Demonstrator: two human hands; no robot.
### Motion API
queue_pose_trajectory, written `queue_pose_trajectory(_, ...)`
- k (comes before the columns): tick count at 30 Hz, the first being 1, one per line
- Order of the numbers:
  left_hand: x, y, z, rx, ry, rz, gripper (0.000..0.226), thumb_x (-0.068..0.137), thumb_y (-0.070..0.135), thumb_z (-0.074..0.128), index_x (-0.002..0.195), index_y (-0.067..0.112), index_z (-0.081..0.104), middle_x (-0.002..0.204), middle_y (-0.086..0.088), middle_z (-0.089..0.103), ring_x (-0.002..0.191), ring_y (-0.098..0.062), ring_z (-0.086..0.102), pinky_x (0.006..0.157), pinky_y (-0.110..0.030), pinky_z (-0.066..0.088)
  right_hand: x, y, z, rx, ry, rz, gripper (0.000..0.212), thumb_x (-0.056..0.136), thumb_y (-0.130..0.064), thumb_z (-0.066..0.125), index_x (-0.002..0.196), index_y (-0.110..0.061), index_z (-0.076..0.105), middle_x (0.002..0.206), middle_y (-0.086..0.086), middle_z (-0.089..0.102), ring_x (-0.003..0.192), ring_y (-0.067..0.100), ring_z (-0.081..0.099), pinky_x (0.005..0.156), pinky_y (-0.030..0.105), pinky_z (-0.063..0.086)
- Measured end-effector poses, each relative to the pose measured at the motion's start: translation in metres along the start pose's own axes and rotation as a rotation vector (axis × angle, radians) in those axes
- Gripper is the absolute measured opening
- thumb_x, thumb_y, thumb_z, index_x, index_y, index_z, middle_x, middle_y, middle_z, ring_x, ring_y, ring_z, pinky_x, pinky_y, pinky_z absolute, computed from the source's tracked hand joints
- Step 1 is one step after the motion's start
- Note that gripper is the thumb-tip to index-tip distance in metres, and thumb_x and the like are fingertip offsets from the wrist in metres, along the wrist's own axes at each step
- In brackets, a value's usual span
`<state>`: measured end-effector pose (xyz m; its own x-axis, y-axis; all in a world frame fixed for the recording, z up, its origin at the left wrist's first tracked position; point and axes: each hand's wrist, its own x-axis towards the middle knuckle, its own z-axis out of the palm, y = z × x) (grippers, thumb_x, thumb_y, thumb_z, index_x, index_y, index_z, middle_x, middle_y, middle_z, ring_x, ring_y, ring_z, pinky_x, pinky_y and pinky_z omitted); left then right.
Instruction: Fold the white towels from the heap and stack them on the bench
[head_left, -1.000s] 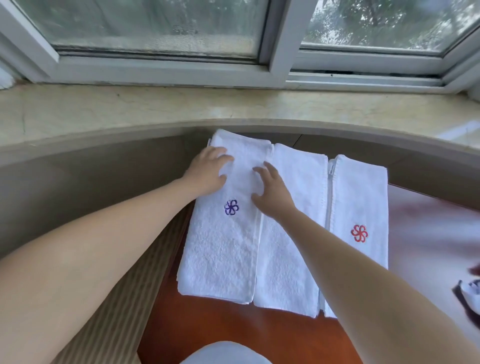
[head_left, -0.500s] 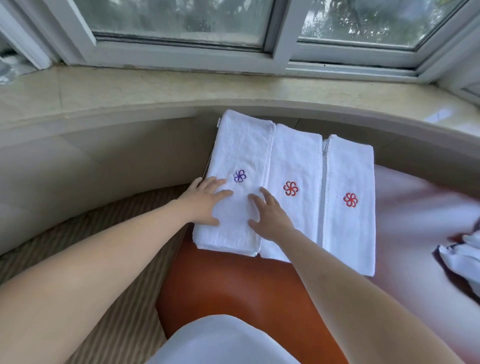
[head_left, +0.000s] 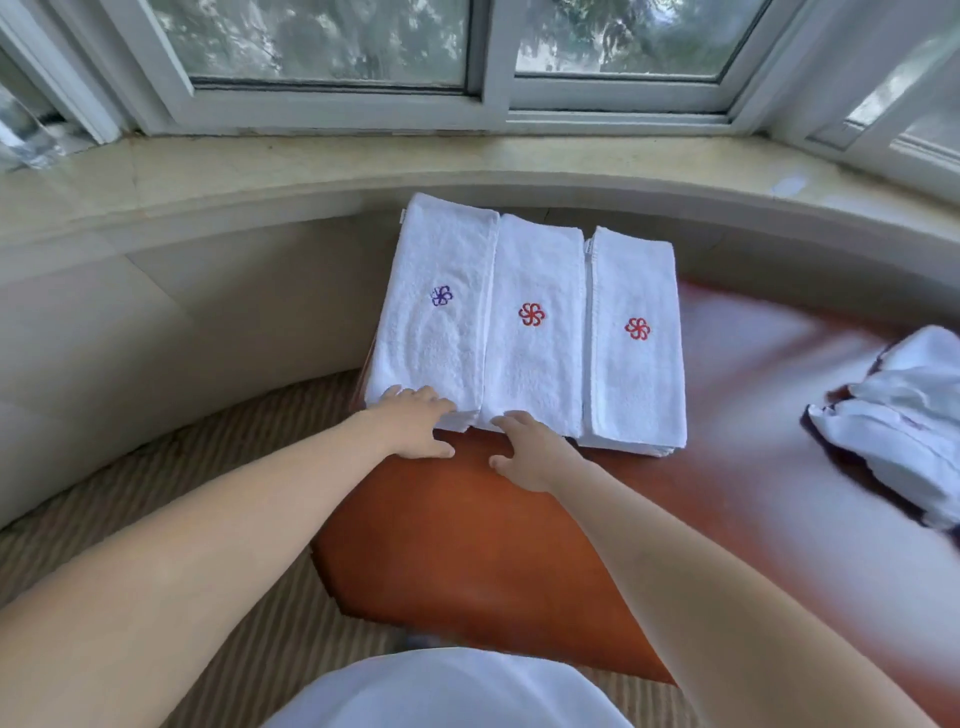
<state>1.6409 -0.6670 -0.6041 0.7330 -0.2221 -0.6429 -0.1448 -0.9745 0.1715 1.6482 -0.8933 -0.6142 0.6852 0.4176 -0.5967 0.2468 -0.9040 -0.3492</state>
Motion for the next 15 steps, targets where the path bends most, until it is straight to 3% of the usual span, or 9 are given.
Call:
queue_pose_trajectory(3,-0.018,0.060,0.004,-0.065,-0.006,0.060,0.079,0.090,0.064,0.058,0.158,0.034,0.030,0.158,0.001,0.039,0.137,-0.024,0.047,0.112,-0.040,0.040,-0.054,0.033,0.003,0.023,0.074,0.047,0.070,0.097,-0.046,0.058,0.158,-0.027,0.031,0.164,-0.005,0.028,0.141,0.025,0.042,0.108,0.043,0.045)
queue_pose_trajectory(7,-0.040,0.155,0.015,-0.039,0.032,0.141,0.077,0.091,0.062,0.059,0.158,0.035,0.031,0.165,0.005,0.028,0.147,-0.020,0.037,0.115,-0.039,0.035,-0.143,0.095,0.013,0.044,0.135,0.153,0.073,0.096,-0.046,0.060,0.160,-0.030,0.028,0.166,-0.006,0.024,0.145,0.025,0.039,0.109,0.041,0.043)
queue_pose_trajectory(15,-0.072,0.344,0.035,0.069,0.113,0.314,0.070,0.095,0.055,0.058,0.156,0.033,0.033,0.165,0.003,0.026,0.145,-0.025,0.039,0.116,-0.044,0.036,-0.320,0.218,0.031,0.116,0.293,0.330,0.070,0.097,-0.046,0.061,0.158,-0.028,0.032,0.162,0.000,0.031,0.141,0.028,0.044,0.112,0.039,0.040)
